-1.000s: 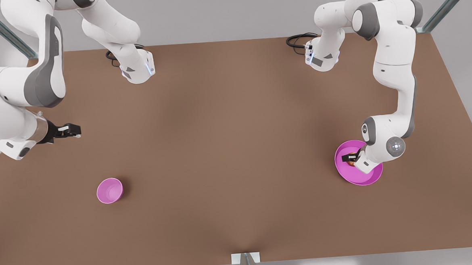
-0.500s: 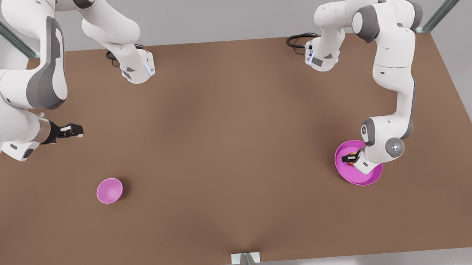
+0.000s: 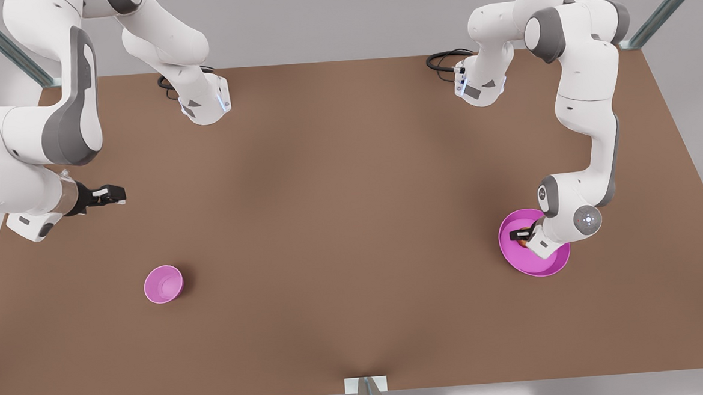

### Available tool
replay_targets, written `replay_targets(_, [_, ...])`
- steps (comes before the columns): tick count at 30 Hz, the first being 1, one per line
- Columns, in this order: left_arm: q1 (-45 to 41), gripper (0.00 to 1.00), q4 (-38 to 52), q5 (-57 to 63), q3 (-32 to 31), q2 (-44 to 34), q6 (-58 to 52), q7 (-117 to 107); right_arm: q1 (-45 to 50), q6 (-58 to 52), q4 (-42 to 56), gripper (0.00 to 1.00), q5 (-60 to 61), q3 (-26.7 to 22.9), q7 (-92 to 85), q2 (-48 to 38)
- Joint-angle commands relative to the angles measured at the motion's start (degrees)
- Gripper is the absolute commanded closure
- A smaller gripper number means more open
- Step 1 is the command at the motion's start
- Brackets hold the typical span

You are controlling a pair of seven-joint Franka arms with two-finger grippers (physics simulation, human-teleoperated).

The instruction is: Use the left arm to pick up the apple from the plate, transfer it to the gripper of the right arm, and then use the right arm to place it into the bowl

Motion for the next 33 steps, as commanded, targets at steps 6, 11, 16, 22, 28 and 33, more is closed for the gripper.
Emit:
replay_targets(6, [0.1,0.20,0.3,0.1,-0.1,-0.4,-1.8,-0.4,0.0,-0.3,0.0,0.00,0.0,0.1,-0.3,0.3])
replay_targets(11, [0.2,0.21,0.5,0.2,-0.1,-0.3,-1.0,-0.4,-0.1,-0.3,0.0,0.00,0.0,0.0,-0.3,0.5])
replay_targets(16, [0.2,0.21,0.6,0.3,-0.1,-0.1,0.7,-0.3,-0.1,-0.3,0.0,0.00,0.0,0.0,-0.4,1.0])
replay_targets(22, [0.2,0.18,0.6,0.3,-0.1,-0.1,2.4,-0.4,0.0,-0.6,0.0,0.00,0.0,0.0,-0.4,1.0])
replay_targets(28, [0.2,0.19,0.6,-0.7,-0.3,0.0,2.7,-0.4,-0.1,-0.6,0.0,0.00,0.0,0.0,-0.4,1.3])
replay_targets(33, [0.2,0.26,0.6,-0.8,-0.3,0.0,2.5,-0.4,-0.1,-0.6,0.0,0.00,-0.3,0.0,-0.4,1.6])
